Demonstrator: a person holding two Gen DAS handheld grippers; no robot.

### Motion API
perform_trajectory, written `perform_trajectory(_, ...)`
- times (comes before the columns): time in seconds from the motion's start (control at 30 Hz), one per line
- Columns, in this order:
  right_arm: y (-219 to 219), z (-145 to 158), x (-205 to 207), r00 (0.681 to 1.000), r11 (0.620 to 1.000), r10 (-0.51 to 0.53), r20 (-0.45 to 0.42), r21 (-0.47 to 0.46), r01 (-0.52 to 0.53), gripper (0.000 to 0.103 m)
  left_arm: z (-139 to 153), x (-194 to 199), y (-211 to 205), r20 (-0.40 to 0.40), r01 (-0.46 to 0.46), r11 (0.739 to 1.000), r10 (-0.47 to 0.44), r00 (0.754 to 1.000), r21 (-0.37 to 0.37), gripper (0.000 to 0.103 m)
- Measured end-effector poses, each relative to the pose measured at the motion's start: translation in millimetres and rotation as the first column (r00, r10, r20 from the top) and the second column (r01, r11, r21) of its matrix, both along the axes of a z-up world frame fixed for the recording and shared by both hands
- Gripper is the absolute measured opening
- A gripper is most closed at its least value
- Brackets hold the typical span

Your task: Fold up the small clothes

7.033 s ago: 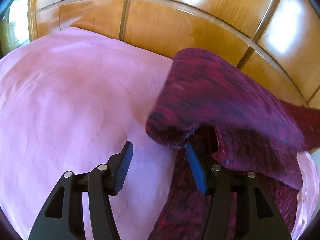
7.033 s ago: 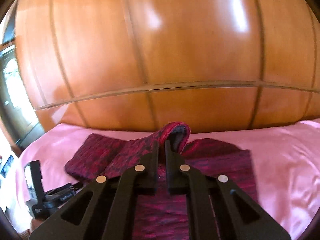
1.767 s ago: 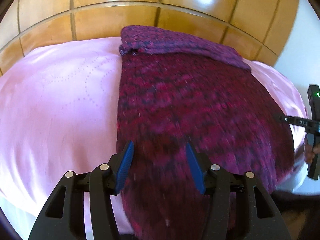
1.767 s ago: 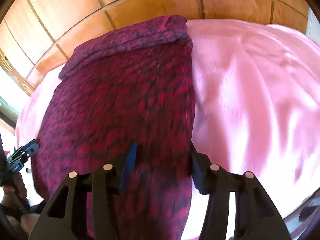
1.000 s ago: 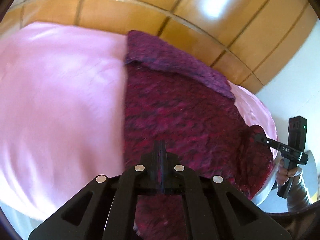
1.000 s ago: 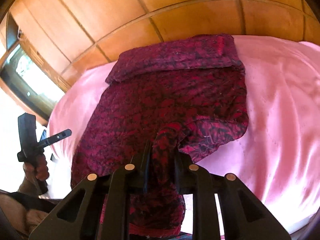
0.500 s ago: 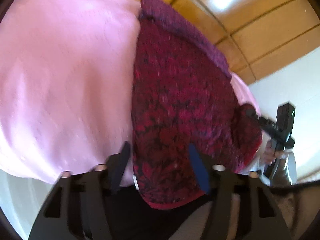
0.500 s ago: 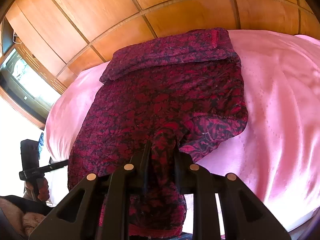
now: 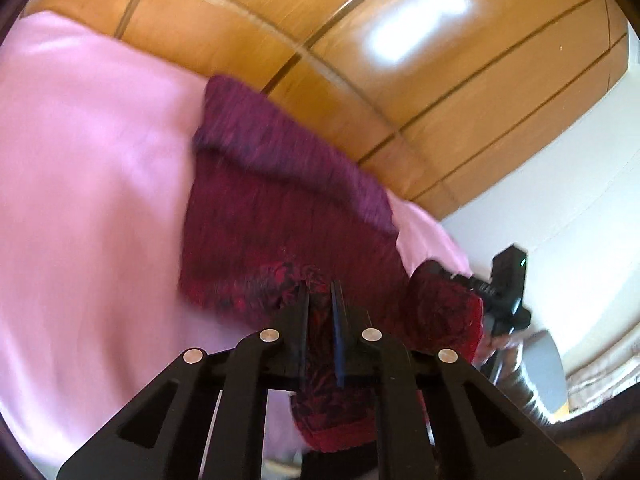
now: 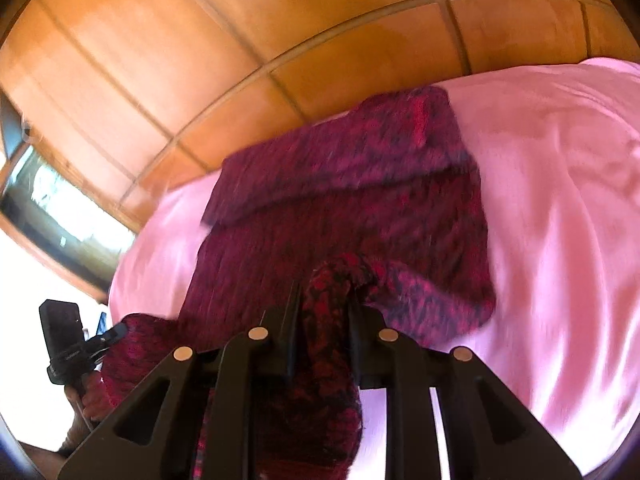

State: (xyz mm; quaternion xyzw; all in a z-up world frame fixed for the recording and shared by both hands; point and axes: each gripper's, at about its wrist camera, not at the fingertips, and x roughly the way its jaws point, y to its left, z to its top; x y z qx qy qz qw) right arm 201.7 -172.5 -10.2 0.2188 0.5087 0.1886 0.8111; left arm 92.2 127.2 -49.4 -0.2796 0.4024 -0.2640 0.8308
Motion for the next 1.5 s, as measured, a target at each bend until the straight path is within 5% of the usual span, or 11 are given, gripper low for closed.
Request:
perform_trajectory(0.23, -19.2, -52.3, 66.9, 0.980, 0.991, -0.132, -0.150, 0.001, 0.133, 0.018, -20.3, 109.8, -9.9, -0.094, -0.086, 0.995, 0.091, 0.991, 0.053, 0.009)
perform_trajectory(0.3, -23.8, -63.3, 74.9, 0.972, 0.989, -0.144, -0.188, 0.017, 0.150, 0.018, -26.2, 131.2, -8.1, -0.165, -0.106, 0.993, 0.114, 0.980, 0.058, 0.017)
perform_trajectory(0.43, -35.3, -59.4, 76.2, 0.973, 0.975, -0.131, -0.192, 0.152, 0.161, 0.055, -15.9, 133.0, 15.5, -0.129, -0.216, 0.976, 0.215, 0.968, 0.008, 0.062)
perform_trajectory(0.57, -60.6, -38.2, 61.0, 0.976, 0.949, -0.182, -0.123, 0.239, 0.207, 0.093, -14.4, 117.3, 54.0, -0.132, -0.316, 0.947, 0.306, 0.943, -0.065, 0.069)
perform_trajectory(0.77, -86.7, -15.5, 21.2, 0.977, 0.969, -0.212, -0.021, 0.125, 0.213, 0.093, -38.0, 73.3, 51.8, -0.101, -0.200, 0.976, 0.208, 0.973, 0.085, 0.074)
perform_trajectory(0.9, -76.4, -28.2, -0.8, 0.988, 0.988, -0.150, -0.031, -0.028, 0.149, 0.093, -57.8, 42.1, 39.6, -0.115, -0.131, 0.988, 0.139, 0.984, 0.077, 0.076)
perform_trajectory(1.0, -53.6, -48.1, -2.7, 0.995, 0.990, -0.082, -0.053, -0.117, 0.075, 0.085, -63.6, 36.8, 16.4, -0.099, -0.075, 0.982, 0.093, 0.991, 0.174, 0.076)
perform_trajectory(1.03, -42.5, -54.1, 0.6, 0.997, 0.988, -0.054, -0.055, -0.151, 0.045, 0.075, -64.1, 40.1, 8.6, -0.089, -0.063, 0.978, 0.082, 0.993, 0.198, 0.073)
perform_trajectory(1.17, -11.7, -63.8, 5.9, 1.000, 0.946, 0.015, -0.025, -0.322, -0.022, 0.046, -60.4, 55.4, -6.5, -0.101, -0.050, 0.961, 0.080, 0.992, 0.271, 0.031)
perform_trajectory(1.27, -9.3, -47.3, -2.7, 1.000, 0.932, 0.032, 0.001, -0.360, -0.029, 0.028, -49.7, 48.9, -3.4, -0.081, -0.048, 0.961, 0.073, 0.994, 0.274, 0.022)
perform_trajectory(1.5, -16.0, -20.1, -38.5, 1.000, 0.959, 0.021, 0.018, -0.283, -0.015, 0.024, -50.5, 20.8, 9.2, -0.091, -0.067, 0.978, 0.086, 0.992, 0.197, 0.015)
